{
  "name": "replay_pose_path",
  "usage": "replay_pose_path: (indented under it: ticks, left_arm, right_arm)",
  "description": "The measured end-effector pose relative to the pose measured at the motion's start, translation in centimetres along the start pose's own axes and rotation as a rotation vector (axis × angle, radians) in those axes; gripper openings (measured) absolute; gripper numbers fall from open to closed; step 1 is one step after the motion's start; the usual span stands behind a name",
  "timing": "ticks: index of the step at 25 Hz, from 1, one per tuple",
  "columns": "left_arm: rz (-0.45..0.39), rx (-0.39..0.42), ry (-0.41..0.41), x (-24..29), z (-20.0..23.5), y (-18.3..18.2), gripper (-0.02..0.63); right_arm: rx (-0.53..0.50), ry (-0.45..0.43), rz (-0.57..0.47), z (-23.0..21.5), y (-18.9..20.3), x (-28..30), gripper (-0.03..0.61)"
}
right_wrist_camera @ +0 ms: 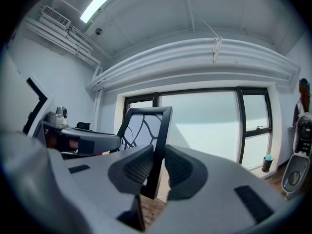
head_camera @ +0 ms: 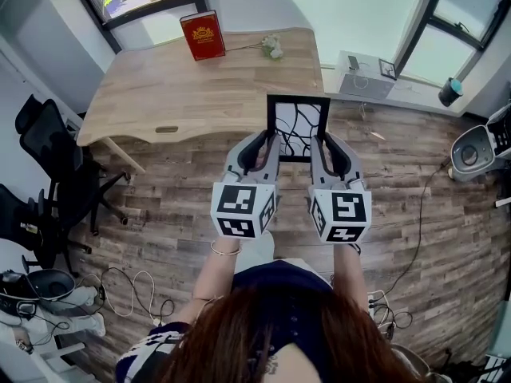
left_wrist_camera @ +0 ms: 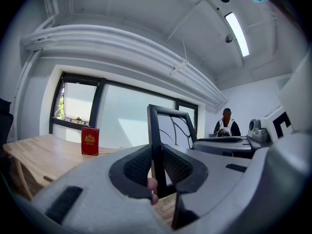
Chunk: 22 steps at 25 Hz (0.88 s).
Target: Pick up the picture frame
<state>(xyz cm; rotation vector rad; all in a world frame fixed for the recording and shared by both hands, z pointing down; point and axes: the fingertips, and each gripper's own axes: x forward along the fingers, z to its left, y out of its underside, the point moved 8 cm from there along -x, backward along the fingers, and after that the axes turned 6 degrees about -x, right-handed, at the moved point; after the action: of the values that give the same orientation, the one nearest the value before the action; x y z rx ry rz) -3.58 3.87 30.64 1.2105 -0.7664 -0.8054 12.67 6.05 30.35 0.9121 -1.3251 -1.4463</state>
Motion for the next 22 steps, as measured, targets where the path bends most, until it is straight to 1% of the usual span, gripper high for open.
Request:
replay_pose_path:
  ticks: [9, 15, 22]
  left_arm:
    - [-0.024, 0.017, -0.003, -2.1, -2.9, -0.2, 0.084]
    - [-0.031, 0.027, -0.004, -3.2, -3.7, -0.4, 0.084]
    - [-0.031, 0.020, -0.004, -4.2, -4.2, -0.1, 0.084]
  right_arm:
    - [-0.004, -0.006, -0.031, -0.6, -0.5, -3.4, 0.074]
    - [0.002, -0.009, -0.044, -0.4, -0.6, -4.7, 0.074]
    - [0.006, -0.012, -0.044, 0.0, -0.5, -5.7, 0.074]
